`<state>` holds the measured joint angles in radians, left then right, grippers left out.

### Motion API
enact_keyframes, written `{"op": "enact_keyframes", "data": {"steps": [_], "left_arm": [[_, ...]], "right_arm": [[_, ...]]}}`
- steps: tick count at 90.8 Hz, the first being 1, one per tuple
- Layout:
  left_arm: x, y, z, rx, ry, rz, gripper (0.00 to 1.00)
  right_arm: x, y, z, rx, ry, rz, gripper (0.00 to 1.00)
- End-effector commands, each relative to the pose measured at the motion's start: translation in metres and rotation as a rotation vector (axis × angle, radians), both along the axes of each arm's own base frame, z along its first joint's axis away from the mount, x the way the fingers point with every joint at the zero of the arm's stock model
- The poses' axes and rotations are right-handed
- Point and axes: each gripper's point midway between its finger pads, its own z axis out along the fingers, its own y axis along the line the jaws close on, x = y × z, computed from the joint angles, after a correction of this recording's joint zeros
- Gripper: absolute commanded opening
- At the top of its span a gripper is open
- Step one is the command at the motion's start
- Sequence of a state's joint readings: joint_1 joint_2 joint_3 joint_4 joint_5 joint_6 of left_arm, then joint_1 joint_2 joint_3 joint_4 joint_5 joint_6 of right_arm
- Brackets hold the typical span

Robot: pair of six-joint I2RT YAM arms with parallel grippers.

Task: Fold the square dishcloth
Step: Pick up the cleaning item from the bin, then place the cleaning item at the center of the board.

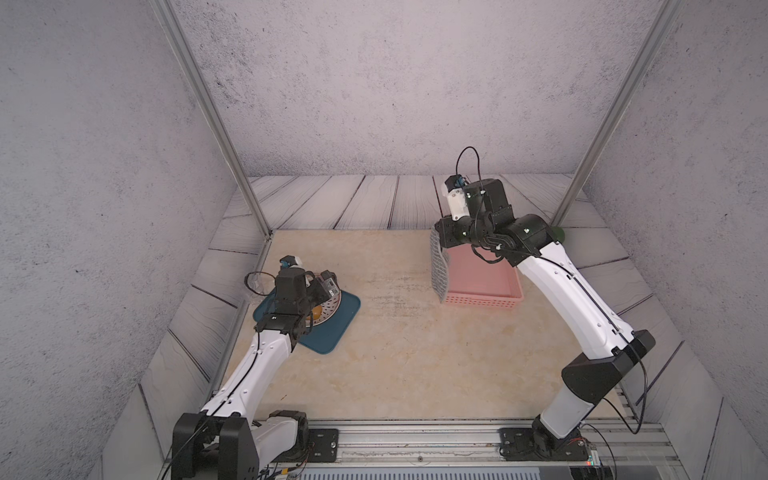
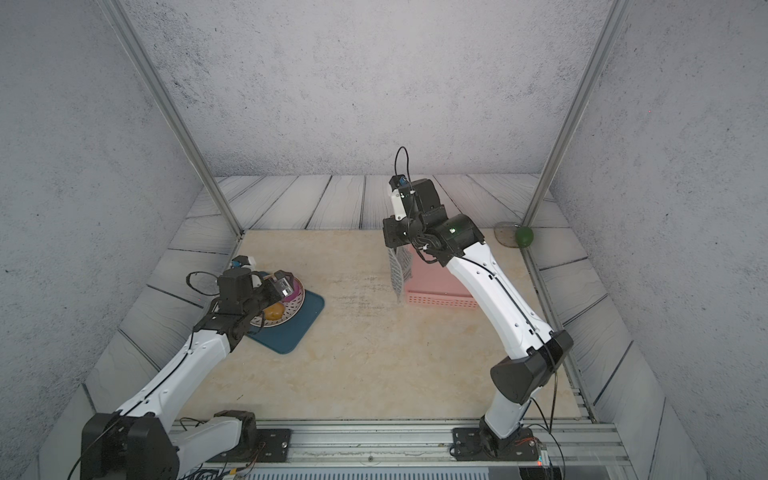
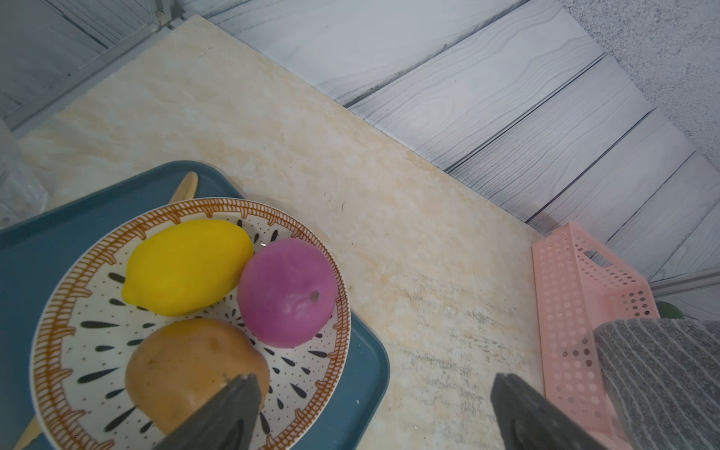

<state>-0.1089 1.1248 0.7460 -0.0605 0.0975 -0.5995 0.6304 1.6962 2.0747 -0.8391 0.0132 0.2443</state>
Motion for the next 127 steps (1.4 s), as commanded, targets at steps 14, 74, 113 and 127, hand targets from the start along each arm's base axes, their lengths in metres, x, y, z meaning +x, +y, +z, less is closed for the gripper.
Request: {"op": "enact_keyframes", "data": {"steps": [14, 74, 113, 127], "left_arm": [[-0.010, -0.003, 0.027, -0.038, -0.025, -0.005, 1.00], [-0.017, -0.002, 0.050, -0.041, -0.064, -0.008, 0.98], [-0.026, -0.049, 0.006, -0.054, 0.050, -0.179, 0.78], [-0.033, -0.091, -0.028, -0.050, 0.137, -0.299, 0.71]], "right_arm": [[-0.015, 0.065, 0.019, 0.210, 0.042, 0.159, 0.00], [-0.032, 0.152, 0.012, 0.407, 0.215, 0.388, 0.00], [-0.011, 0.040, -0.192, 0.119, 0.501, -0.056, 0.00], [-0.016, 0.006, -0.236, 0.040, 0.561, -0.135, 0.00]]}}
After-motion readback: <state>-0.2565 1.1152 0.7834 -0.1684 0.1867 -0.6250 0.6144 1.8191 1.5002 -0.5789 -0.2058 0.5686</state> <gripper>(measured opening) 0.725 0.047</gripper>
